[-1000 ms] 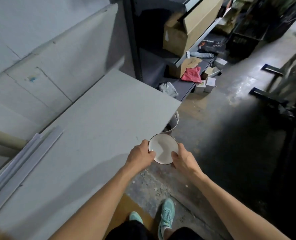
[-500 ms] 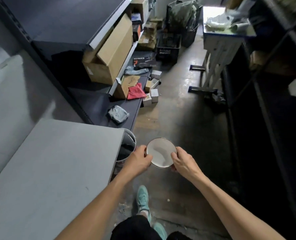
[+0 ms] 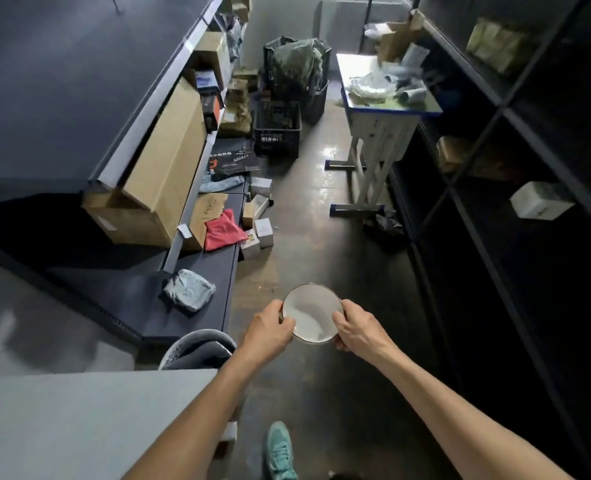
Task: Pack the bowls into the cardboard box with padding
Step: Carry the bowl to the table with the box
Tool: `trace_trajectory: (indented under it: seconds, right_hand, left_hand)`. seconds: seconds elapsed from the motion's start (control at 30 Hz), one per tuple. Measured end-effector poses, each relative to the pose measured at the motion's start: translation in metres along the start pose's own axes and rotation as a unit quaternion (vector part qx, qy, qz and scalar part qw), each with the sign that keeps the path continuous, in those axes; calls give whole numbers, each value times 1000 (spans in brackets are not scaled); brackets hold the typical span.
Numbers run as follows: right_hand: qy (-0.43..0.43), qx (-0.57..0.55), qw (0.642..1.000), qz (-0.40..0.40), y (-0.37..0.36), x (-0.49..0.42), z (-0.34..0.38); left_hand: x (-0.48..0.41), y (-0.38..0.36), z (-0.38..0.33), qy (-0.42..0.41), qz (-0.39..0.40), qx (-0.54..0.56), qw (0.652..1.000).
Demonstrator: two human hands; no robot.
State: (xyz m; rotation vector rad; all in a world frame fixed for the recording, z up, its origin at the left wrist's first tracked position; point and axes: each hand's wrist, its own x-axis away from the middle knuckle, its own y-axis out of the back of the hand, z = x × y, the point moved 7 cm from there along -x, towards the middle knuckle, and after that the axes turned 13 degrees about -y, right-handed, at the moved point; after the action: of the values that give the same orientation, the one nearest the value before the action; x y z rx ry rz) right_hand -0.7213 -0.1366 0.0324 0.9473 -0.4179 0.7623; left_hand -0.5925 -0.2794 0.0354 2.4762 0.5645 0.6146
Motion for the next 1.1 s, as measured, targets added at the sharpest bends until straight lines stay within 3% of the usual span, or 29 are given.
trace_trajectory:
  seconds: [0.43, 1.1]
  right_hand:
    - [2, -30, 1000, -7, 57, -101, 63]
    - [16, -18, 999, -22, 238, -299, 138]
  left_hand:
    - [-130, 35, -31, -19, 31, -50, 998]
    - [-385, 38, -160, -41, 9, -20, 999]
